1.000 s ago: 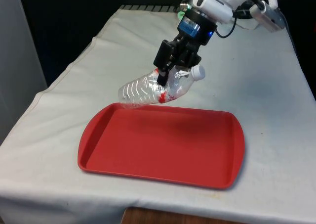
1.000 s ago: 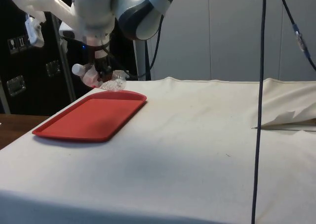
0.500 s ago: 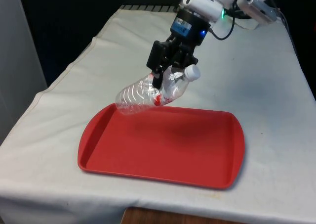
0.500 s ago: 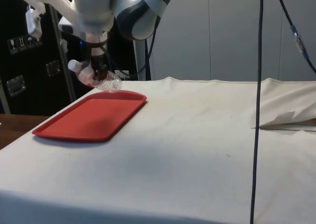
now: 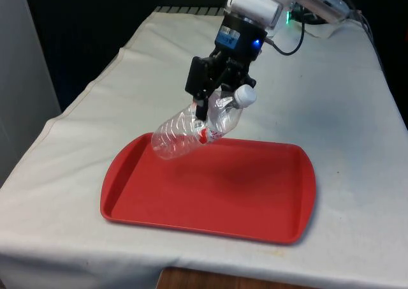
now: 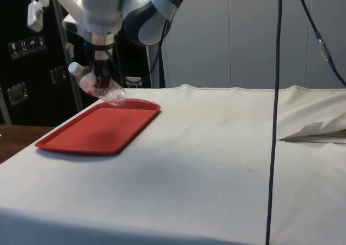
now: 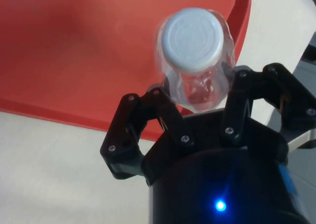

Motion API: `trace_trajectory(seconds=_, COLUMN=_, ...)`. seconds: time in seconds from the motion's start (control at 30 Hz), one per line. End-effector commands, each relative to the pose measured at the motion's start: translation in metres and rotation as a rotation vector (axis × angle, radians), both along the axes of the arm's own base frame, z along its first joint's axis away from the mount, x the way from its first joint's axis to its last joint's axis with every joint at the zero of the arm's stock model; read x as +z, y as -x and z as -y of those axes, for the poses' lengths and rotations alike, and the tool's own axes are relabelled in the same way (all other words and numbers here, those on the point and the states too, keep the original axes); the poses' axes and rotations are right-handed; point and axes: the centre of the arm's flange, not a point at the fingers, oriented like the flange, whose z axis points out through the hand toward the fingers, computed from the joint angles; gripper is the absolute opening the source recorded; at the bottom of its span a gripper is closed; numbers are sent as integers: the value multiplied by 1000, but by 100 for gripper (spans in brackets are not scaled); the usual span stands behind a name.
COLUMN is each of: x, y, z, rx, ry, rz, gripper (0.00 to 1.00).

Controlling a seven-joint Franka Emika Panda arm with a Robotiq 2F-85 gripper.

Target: Place the bottle upright on the tray.

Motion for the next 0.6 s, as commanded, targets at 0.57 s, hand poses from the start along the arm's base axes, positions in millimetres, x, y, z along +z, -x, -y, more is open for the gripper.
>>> trace_trajectory(seconds=0.57, x=1, y=-5, z=10, rx=-49, ry=-131, rz=69, gripper=14)
